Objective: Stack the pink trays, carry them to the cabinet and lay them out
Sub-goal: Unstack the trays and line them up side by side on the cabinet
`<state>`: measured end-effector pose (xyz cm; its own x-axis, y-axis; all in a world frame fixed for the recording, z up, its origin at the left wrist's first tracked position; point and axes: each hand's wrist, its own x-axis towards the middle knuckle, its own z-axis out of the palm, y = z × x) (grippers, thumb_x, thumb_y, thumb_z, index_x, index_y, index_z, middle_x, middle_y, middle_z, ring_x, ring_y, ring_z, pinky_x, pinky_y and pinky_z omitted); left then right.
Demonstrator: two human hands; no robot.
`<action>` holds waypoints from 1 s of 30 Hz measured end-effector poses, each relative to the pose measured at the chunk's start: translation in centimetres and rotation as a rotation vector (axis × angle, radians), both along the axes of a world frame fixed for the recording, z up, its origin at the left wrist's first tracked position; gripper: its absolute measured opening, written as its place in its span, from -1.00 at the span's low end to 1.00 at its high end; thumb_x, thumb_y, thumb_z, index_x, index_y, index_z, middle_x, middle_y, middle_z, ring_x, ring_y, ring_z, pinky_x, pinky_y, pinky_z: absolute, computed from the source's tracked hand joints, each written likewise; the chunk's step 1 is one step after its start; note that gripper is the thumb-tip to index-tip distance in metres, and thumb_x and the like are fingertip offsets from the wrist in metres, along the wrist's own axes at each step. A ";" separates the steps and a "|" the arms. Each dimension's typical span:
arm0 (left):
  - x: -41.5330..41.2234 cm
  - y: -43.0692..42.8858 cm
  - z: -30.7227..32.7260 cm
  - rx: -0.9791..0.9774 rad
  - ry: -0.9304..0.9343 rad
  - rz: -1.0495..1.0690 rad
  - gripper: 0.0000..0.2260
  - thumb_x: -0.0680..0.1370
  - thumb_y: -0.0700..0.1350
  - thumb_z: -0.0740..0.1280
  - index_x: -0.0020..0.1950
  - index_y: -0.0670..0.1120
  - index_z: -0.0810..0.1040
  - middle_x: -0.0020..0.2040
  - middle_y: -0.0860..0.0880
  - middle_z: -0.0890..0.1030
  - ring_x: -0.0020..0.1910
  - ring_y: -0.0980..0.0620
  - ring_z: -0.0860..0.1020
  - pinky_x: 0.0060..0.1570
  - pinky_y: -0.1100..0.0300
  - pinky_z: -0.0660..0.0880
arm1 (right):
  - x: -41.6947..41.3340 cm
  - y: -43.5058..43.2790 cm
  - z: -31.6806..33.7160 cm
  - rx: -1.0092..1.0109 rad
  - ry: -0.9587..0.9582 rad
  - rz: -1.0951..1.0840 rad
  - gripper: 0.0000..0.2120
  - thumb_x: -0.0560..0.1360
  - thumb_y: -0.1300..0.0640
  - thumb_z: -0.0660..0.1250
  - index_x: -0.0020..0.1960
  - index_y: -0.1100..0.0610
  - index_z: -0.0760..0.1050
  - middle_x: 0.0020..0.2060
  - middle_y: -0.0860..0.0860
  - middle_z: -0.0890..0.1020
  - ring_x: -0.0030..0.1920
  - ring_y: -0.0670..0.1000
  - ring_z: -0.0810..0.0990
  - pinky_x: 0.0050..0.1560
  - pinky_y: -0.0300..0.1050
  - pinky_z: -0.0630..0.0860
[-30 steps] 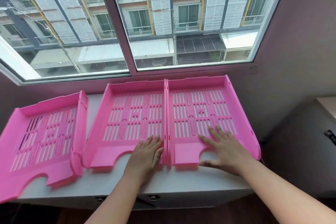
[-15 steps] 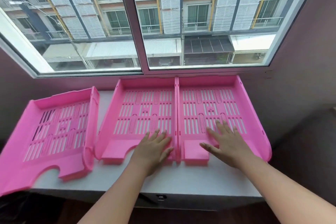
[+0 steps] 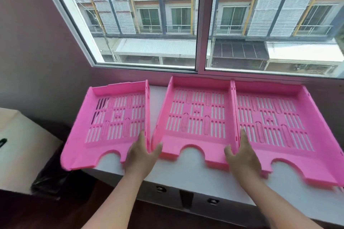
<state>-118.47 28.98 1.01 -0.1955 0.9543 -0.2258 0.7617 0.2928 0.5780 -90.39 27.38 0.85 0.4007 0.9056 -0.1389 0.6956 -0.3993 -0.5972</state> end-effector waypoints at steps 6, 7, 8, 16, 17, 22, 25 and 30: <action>-1.4 2.7 0.0 0.042 0.026 -0.163 -0.22 0.45 0.37 0.28 0.57 0.10 0.11 0.48 -0.03 0.42 0.45 -0.14 0.38 0.33 -0.19 0.44 | -0.6 0.2 -0.1 -0.022 -0.064 -0.054 -0.30 0.59 0.08 0.28 0.62 0.01 0.01 0.44 0.16 0.46 0.09 0.26 0.64 -0.40 -0.22 0.40; -1.8 3.3 -0.1 0.038 0.040 -0.200 -0.26 0.46 0.37 0.26 0.56 0.13 0.12 0.48 -0.01 0.42 0.46 -0.15 0.37 0.34 -0.21 0.43 | -0.6 0.3 -0.2 -0.021 -0.061 -0.060 -0.30 0.59 0.07 0.28 0.62 -0.01 0.00 0.46 0.16 0.44 0.08 0.25 0.65 -0.38 -0.20 0.43; -2.1 3.8 -0.3 0.032 0.051 -0.226 -0.30 0.48 0.35 0.23 0.55 0.15 0.14 0.48 -0.01 0.43 0.47 -0.16 0.35 0.34 -0.23 0.42 | -0.6 0.3 -0.4 -0.020 -0.055 -0.069 -0.30 0.59 0.07 0.28 0.62 -0.02 0.00 0.46 0.16 0.44 -0.02 0.21 0.66 -0.40 -0.20 0.43; -1.9 4.8 -1.0 0.065 0.099 -0.247 -0.43 0.59 0.18 0.13 0.58 0.08 0.16 0.46 -0.06 0.47 0.49 -0.18 0.32 0.37 -0.20 0.38 | -0.8 0.9 -1.1 0.011 -0.018 -0.148 -0.36 0.61 0.18 0.22 0.62 0.05 0.05 -0.33 0.10 0.55 -0.50 0.04 0.41 -0.54 -0.13 0.39; -1.9 4.8 -0.8 0.067 0.101 -0.250 -0.43 0.59 0.18 0.13 0.59 0.07 0.16 0.45 -0.06 0.47 0.48 -0.19 0.32 0.37 -0.20 0.38 | -0.9 0.9 -0.9 0.003 -0.019 -0.142 -0.36 0.61 0.18 0.21 0.62 0.06 0.04 -0.37 0.09 0.52 -0.48 0.04 0.42 -0.52 -0.13 0.39; -2.0 4.5 0.1 0.139 0.112 -0.303 -0.36 0.57 0.23 0.20 0.57 -0.04 0.18 0.40 -0.11 0.52 0.37 -0.15 0.46 0.31 -0.12 0.45 | -0.8 0.1 0.7 -0.059 0.041 -0.066 -0.21 0.58 -0.02 0.33 0.63 -0.01 -0.08 0.51 0.13 0.36 0.34 0.23 0.52 0.19 0.14 0.55; -1.8 3.1 0.1 0.172 0.110 -0.265 -0.35 0.57 0.24 0.21 0.57 -0.05 0.18 0.32 -0.15 0.57 0.30 -0.17 0.53 0.23 -0.12 0.50 | -0.6 -1.2 0.9 -0.039 -0.002 -0.081 -0.15 0.52 -0.14 0.36 0.62 -0.03 -0.06 0.50 0.11 0.38 0.43 0.24 0.42 0.32 0.24 0.47; -0.6 2.0 -0.9 0.166 0.119 -0.206 -0.45 0.64 0.12 0.16 0.57 -0.05 0.12 0.26 -0.17 0.62 0.39 -0.28 0.42 0.42 -0.20 0.26 | -0.6 -2.7 -0.5 -0.002 -0.141 0.040 -0.27 0.64 -0.01 0.19 0.62 -0.04 -0.21 0.33 0.15 0.57 0.39 0.29 0.44 0.46 0.27 0.28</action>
